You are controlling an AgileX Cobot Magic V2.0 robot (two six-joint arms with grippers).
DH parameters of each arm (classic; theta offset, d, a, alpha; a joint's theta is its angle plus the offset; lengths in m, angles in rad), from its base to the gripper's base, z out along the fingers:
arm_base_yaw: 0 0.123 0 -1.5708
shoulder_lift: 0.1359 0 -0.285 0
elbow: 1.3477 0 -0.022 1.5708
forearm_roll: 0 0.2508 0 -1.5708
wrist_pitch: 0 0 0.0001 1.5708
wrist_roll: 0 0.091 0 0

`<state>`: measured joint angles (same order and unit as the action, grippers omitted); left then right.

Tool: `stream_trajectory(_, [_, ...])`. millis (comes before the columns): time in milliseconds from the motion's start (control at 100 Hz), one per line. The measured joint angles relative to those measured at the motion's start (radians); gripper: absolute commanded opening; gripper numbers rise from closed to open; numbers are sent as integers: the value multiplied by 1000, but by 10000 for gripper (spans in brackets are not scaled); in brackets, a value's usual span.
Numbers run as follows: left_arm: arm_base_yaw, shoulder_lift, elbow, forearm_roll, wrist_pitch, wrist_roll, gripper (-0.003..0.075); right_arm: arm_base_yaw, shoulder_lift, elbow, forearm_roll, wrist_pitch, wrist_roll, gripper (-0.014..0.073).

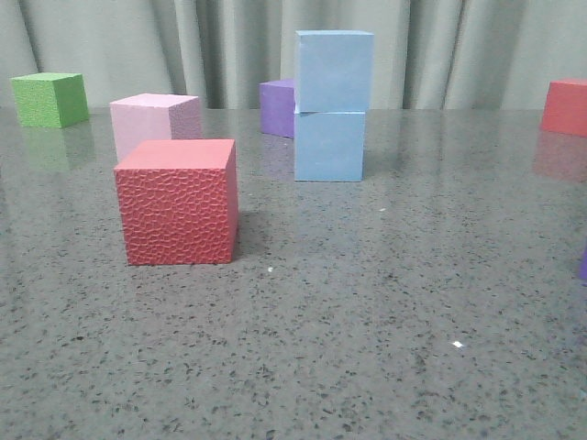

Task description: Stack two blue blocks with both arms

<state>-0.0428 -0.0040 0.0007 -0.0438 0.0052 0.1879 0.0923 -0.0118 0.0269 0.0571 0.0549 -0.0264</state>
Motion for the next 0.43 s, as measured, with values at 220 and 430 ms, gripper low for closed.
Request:
stream_trajectory(220, [0, 0, 0, 0, 0, 0, -19, 0, 0, 0, 0, 0, 0, -122])
stream_trajectory(430, [0, 0, 0, 0, 0, 0, -19, 0, 0, 0, 0, 0, 0, -122])
